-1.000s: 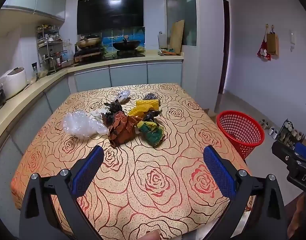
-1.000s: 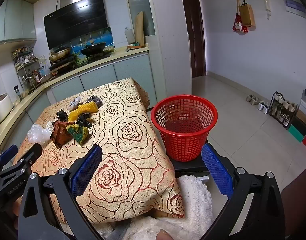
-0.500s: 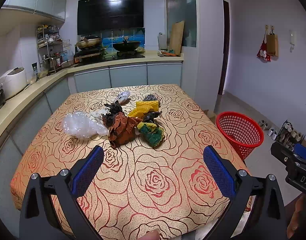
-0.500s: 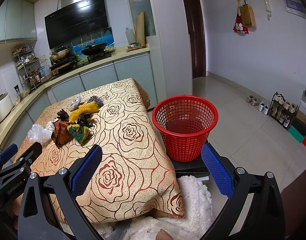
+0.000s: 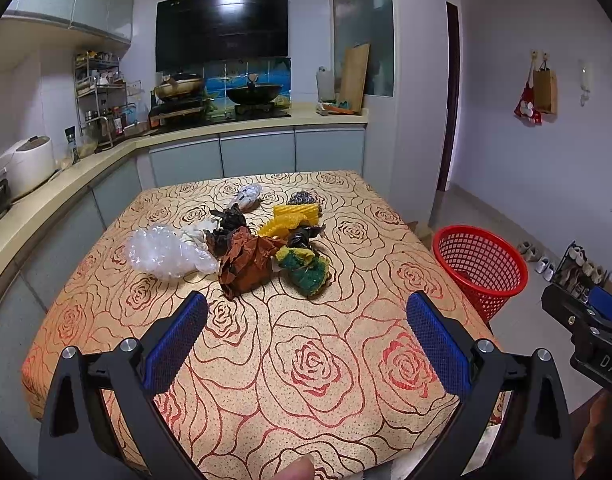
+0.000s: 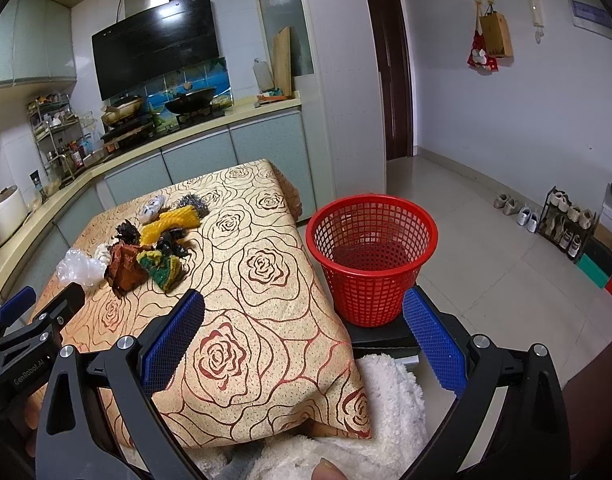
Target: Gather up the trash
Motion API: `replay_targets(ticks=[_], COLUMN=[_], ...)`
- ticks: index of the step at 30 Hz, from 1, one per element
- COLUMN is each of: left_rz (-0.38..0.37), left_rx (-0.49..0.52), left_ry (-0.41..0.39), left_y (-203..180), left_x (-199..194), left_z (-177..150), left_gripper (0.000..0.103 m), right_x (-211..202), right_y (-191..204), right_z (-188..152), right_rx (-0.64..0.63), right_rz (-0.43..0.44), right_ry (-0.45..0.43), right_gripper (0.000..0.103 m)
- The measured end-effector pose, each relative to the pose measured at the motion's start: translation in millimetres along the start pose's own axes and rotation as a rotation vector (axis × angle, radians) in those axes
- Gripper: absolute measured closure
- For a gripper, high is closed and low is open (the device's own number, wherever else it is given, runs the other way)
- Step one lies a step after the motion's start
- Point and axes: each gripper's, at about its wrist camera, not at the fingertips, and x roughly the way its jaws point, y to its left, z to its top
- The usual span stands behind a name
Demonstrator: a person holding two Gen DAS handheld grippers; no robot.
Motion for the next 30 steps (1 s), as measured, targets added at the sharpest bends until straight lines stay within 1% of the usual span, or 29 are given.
replay_targets(ticks=[8, 30], left_rz=[0.000, -0.001], left_rx=[-0.002, -0.004], left_ry=[0.000, 0.002], left_y=[0.5, 0.7], left_x=[0.4, 0.5], left_z=[0.5, 0.6], left_gripper=[0.007, 0.007], right_x=[1.1, 1.7], right_y=[-5.6, -5.2], right_z=[0.0, -0.4], right_rx=[0.005, 0.007], right_rz=[0.005, 0.005], right_ry=[0.006, 0.009], right_gripper=[0.006, 0.006])
